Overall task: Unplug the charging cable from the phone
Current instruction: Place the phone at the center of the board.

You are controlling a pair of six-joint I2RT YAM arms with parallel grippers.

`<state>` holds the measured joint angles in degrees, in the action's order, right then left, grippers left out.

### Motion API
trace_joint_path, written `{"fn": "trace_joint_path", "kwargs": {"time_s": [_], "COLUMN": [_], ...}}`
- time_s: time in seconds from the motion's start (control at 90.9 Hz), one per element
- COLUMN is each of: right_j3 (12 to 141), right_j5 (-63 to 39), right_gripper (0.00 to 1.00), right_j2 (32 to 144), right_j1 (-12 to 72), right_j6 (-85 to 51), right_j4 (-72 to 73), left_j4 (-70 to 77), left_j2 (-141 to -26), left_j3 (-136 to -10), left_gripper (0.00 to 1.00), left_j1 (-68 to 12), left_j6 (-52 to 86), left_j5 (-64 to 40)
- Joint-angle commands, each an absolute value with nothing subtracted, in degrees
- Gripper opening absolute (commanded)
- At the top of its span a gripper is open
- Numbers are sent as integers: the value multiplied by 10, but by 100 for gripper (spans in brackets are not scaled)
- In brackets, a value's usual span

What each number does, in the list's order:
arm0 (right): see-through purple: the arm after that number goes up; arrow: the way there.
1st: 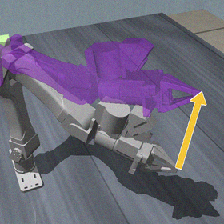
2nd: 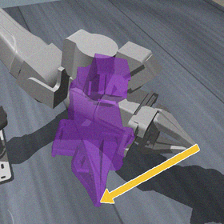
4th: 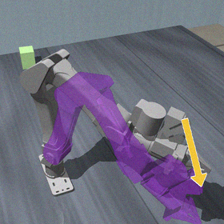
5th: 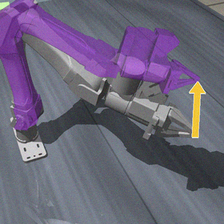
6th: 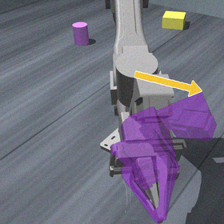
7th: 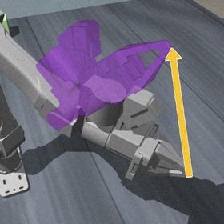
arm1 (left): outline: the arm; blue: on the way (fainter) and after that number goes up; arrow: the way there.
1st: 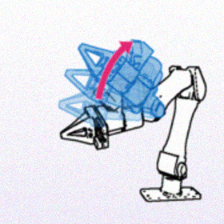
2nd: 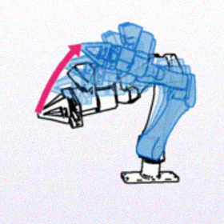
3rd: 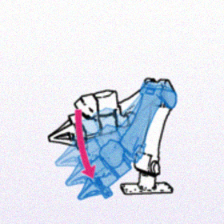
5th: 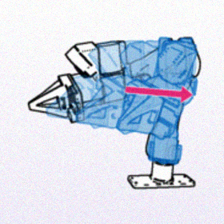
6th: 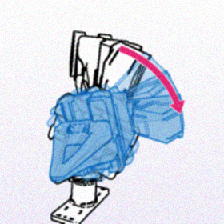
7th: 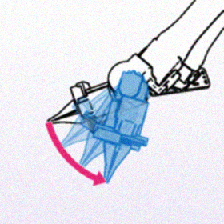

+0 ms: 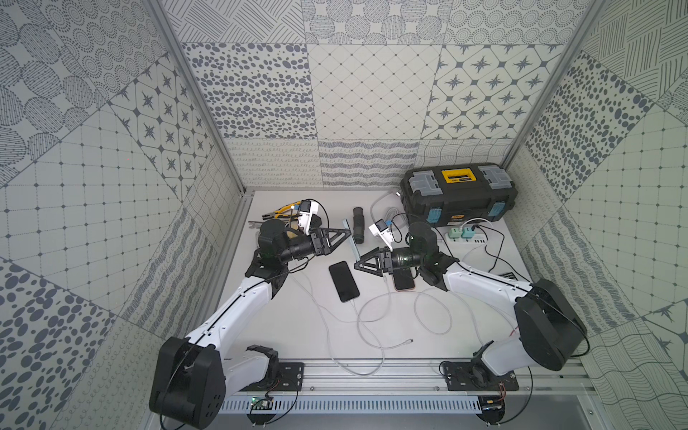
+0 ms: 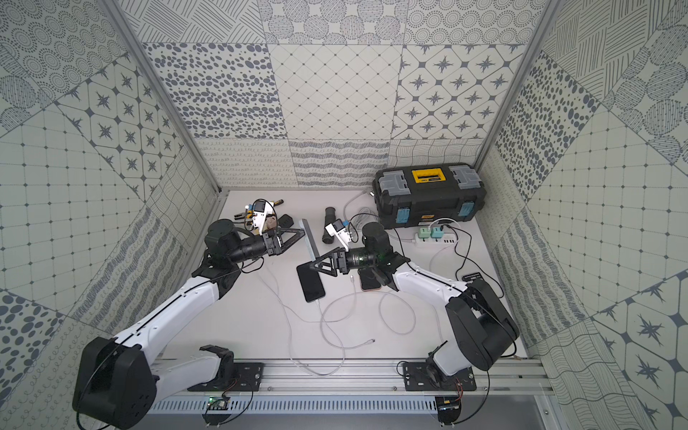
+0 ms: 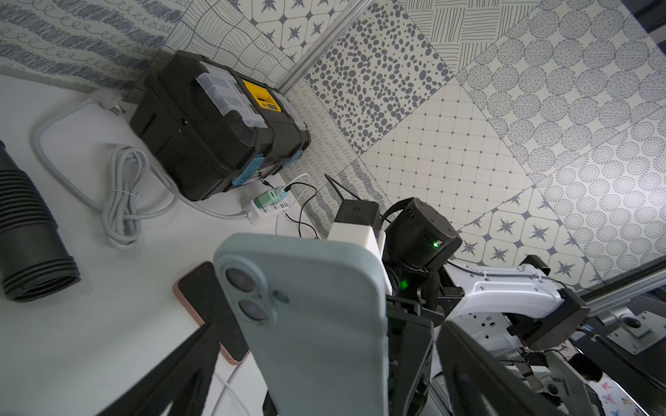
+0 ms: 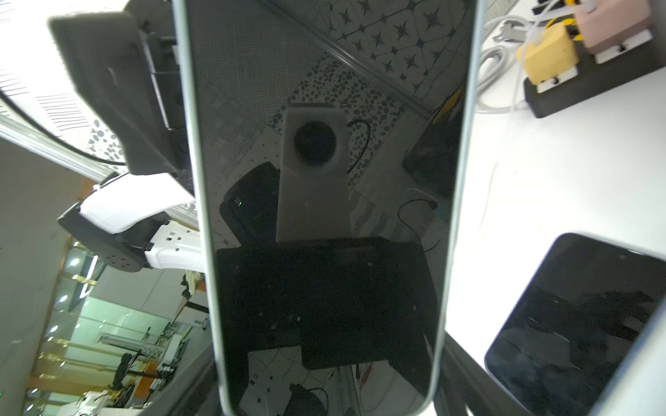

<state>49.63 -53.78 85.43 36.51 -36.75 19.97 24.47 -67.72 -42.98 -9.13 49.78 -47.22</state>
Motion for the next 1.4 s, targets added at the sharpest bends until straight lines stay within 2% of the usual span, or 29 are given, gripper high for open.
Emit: {"fn": "trace_joint_path", "kwargs": {"time_s": [0.0,0.187,0.429,0.88,1.387], "right_j3": [489,497,513,620,713], "right_j5": [-483,-388,-253,43,122], "right_gripper": [33,30,28,29,36], "right_j2": [825,819,821,908,1036], "right_j1": [362,365,384,484,518], "right_j6": [-323,-290,-270,-290,-337], "right_j4": [170,66,-45,-253,-341], "left_j4": [130,97,85,77,77], "left_j2": [-653,-642,-641,-638,-631], "left_j3": [-437,-435,-435,-432,-425], "left_gripper": [98,98,98,98,98], "left_j1": [-88,-88,-86,-82,-76], "left_j6": [400,388,386,391,395], "left_j5": [-364,-311,-290,-268,-262]}}
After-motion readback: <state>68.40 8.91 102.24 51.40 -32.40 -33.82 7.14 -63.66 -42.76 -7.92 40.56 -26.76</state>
